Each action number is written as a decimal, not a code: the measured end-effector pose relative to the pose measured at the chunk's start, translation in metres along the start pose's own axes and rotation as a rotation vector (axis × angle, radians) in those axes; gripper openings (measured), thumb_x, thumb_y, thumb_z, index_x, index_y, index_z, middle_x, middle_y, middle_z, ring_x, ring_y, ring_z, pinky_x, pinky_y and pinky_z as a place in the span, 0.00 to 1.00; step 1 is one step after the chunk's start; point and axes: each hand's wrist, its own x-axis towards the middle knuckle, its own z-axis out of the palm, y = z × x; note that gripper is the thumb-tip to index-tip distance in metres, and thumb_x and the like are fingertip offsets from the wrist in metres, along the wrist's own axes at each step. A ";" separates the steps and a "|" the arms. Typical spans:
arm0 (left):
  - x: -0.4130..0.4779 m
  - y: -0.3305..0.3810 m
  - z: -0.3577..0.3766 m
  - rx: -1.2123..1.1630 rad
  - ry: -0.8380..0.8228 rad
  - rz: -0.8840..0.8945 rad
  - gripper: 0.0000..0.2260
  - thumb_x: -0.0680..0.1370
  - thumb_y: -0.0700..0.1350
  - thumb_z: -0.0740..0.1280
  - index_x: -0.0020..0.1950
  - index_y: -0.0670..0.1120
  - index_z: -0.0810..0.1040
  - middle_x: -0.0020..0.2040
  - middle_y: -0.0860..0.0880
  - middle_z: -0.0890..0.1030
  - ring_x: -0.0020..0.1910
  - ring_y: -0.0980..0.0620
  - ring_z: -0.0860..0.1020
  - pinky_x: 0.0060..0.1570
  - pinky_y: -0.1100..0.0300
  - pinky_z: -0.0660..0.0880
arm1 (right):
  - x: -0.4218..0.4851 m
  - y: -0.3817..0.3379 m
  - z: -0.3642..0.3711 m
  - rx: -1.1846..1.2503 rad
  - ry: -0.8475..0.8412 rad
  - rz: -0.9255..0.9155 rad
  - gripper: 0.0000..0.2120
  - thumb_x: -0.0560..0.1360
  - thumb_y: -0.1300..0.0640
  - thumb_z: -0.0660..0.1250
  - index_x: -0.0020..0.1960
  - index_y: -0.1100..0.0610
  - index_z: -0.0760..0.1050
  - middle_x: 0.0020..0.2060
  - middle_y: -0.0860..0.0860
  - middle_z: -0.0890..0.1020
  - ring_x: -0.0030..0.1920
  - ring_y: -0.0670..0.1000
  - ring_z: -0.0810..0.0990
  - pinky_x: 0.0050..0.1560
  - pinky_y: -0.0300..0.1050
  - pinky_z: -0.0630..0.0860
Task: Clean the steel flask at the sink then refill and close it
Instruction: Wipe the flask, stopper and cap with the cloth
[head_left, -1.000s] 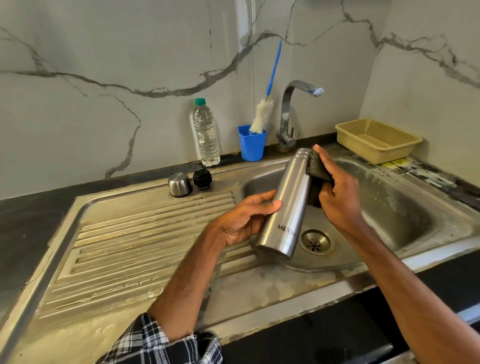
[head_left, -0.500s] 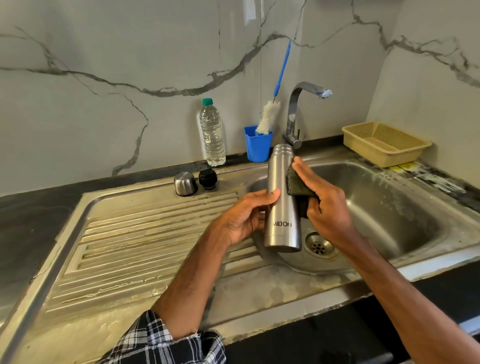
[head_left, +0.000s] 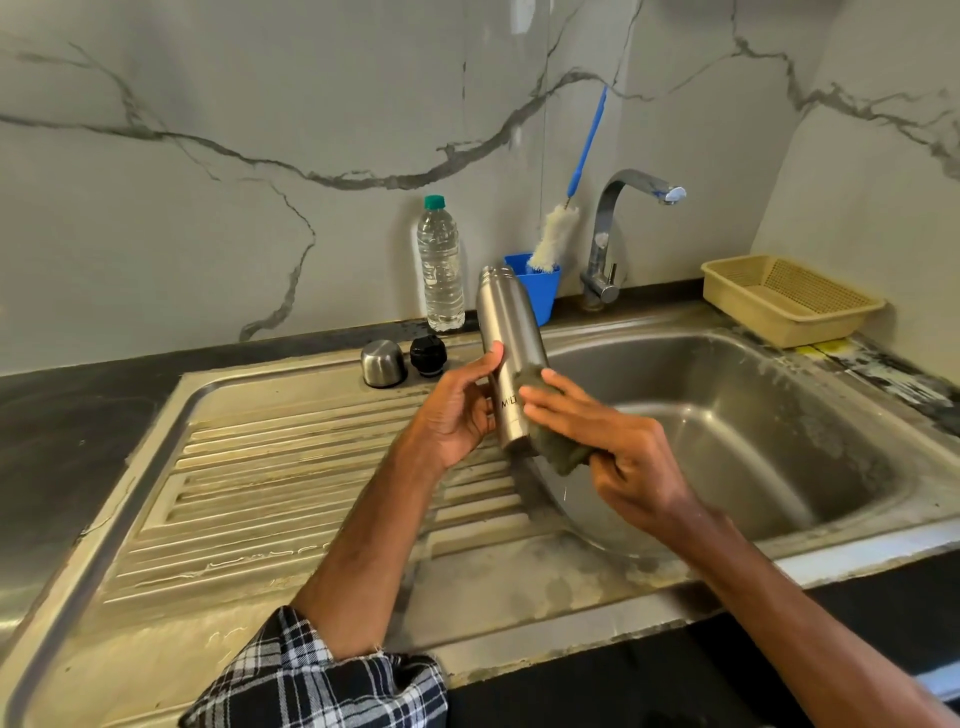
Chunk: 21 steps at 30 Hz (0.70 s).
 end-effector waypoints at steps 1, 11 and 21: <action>0.000 -0.001 0.001 0.008 0.016 0.009 0.17 0.78 0.48 0.70 0.62 0.39 0.79 0.52 0.42 0.84 0.45 0.48 0.83 0.42 0.58 0.83 | 0.000 0.001 0.000 0.006 0.042 0.066 0.30 0.70 0.81 0.60 0.69 0.65 0.73 0.71 0.57 0.74 0.76 0.56 0.67 0.72 0.58 0.69; 0.005 -0.002 0.001 0.003 0.056 0.068 0.29 0.66 0.55 0.81 0.62 0.41 0.81 0.55 0.42 0.84 0.53 0.45 0.82 0.57 0.51 0.80 | -0.001 0.000 0.000 0.041 0.051 0.116 0.34 0.66 0.82 0.58 0.68 0.63 0.75 0.70 0.56 0.75 0.76 0.56 0.67 0.72 0.60 0.69; 0.004 -0.002 0.002 -0.087 0.074 0.107 0.36 0.66 0.55 0.79 0.69 0.40 0.75 0.56 0.41 0.84 0.54 0.45 0.83 0.57 0.49 0.81 | 0.000 -0.003 -0.002 -0.036 0.128 0.125 0.34 0.65 0.80 0.59 0.69 0.65 0.74 0.69 0.57 0.75 0.73 0.52 0.71 0.70 0.57 0.72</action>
